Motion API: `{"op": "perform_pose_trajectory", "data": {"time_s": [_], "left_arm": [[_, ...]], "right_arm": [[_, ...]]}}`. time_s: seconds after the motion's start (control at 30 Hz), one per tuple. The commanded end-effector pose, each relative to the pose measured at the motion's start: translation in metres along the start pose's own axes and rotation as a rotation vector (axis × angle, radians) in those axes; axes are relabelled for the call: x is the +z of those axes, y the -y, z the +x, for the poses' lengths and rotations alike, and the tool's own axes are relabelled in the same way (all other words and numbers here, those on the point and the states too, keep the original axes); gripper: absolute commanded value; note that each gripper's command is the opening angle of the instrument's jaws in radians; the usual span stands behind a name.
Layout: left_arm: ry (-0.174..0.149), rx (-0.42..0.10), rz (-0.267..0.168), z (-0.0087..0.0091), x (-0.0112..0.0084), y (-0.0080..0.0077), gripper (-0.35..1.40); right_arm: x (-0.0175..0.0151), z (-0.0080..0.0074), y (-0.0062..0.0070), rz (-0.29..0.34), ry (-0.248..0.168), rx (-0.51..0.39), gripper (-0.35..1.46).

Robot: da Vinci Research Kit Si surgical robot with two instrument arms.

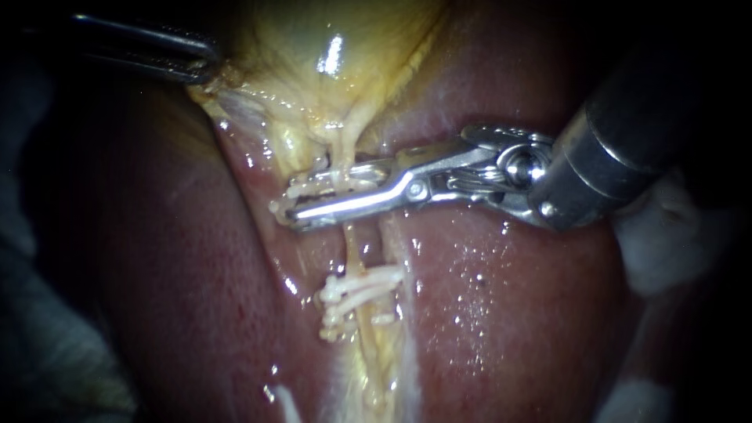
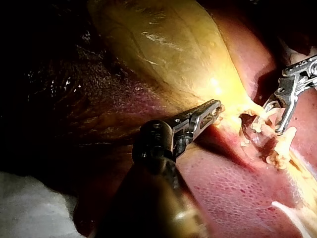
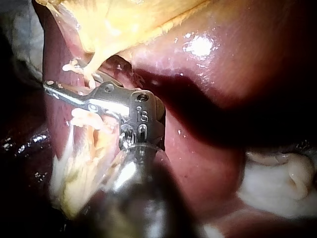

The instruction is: Clipping third clip right tube

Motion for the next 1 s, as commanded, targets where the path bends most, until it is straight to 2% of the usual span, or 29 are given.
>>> {"op": "perform_pose_trajectory", "data": {"time_s": [0.03, 0.4, 0.53, 0.6, 1.0], "left_arm": [[0.000, 0.000, 0.000, 0.0000, 0.0000, 0.0000, -0.35], [0.000, 0.000, 0.000, 0.0000, 0.0000, 0.0000, -0.35], [0.000, 0.000, 0.000, 0.0000, 0.0000, 0.0000, -0.35], [0.000, 0.000, 0.000, 0.0000, 0.0000, 0.0000, -0.35], [0.000, 0.000, 0.000, 0.0000, 0.0000, 0.0000, -0.35]], "right_arm": [[-0.0001, -0.0001, 0.0000, 0.004, -0.005, -0.001, 0.29], [-0.0005, -0.0002, 0.0001, 0.009, -0.008, -0.001, 0.02], [-0.0007, -0.0003, 0.0002, 0.011, -0.007, -0.001, -0.19], [-0.0008, -0.0003, 0.0003, 0.011, -0.007, -0.001, -0.35], [-0.0010, -0.0002, 0.0006, -0.002, -0.007, 0.000, -0.35]]}}
